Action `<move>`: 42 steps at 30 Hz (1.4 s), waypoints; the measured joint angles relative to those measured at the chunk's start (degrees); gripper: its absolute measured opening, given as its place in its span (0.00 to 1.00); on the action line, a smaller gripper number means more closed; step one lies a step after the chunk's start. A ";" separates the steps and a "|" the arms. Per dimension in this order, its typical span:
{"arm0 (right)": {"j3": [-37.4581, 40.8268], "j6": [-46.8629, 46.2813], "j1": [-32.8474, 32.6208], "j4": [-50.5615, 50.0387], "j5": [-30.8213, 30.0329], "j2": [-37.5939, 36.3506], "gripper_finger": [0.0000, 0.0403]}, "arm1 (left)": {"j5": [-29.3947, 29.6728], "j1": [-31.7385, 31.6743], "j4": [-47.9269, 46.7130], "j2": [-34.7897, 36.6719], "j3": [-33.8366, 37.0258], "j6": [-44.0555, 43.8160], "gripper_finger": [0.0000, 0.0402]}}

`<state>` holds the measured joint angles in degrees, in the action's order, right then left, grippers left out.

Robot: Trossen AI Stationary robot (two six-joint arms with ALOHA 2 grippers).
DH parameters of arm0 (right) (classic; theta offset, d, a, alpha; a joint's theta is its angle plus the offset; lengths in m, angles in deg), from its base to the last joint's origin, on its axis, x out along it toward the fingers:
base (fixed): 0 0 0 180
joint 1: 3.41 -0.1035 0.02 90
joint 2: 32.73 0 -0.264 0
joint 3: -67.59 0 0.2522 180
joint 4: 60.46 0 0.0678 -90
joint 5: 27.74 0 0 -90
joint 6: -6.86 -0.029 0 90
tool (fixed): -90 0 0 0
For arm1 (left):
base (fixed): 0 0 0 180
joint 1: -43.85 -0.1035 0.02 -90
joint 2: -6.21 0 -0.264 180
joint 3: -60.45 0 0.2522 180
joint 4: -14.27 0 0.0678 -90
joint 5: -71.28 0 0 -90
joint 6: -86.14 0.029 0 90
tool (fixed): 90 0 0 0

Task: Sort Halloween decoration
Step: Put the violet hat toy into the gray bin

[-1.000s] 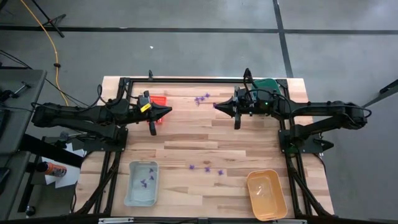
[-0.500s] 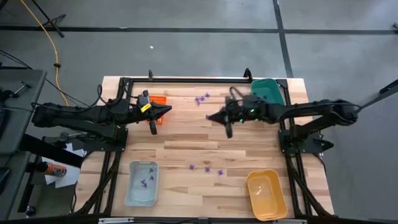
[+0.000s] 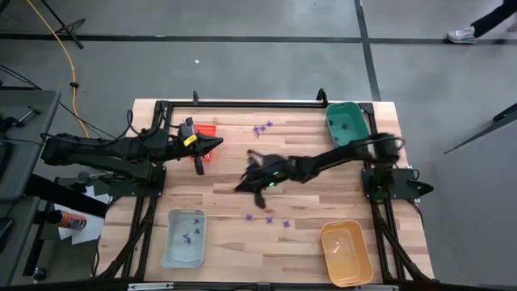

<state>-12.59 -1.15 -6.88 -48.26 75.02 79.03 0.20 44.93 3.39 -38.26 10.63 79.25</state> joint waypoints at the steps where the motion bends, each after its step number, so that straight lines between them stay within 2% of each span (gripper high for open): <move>1: -2.93 0.64 -0.45 0.05 1.20 2.56 0.00 | -0.02 0.00 -0.02 0.00 0.00 0.00 0.00; 10: -27.80 3.86 -3.46 -1.69 8.25 20.40 0.00 | 0.80 0.00 -0.02 0.00 0.00 -0.04 0.00; 18: -43.43 4.03 -5.16 -8.96 8.72 29.93 0.00 | 1.16 0.02 -0.03 0.00 -0.02 -2.05 0.00; 25: -45.24 3.68 -6.33 -11.07 8.07 31.21 0.00 | 1.20 0.02 0.06 0.00 0.00 -2.08 0.00; 29: -45.24 1.99 -6.65 -12.00 7.28 31.24 0.04 | 1.25 0.01 0.13 0.00 -0.01 -3.25 0.00; 32: -45.24 2.03 -6.80 -12.02 7.29 31.24 0.12 | 1.25 0.02 0.15 0.00 -0.02 -3.52 0.00; 38: -45.24 2.57 -6.74 -12.26 7.35 31.24 0.34 | 1.80 0.02 0.17 0.00 -0.02 -3.52 0.00; 42: -46.25 0.69 -5.80 -18.75 7.76 30.57 0.42 | 3.09 0.02 0.25 0.00 -0.02 -3.52 0.00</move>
<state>-58.83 -0.46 -12.68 -67.01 82.78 109.59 3.28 44.95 3.63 -38.26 10.61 75.73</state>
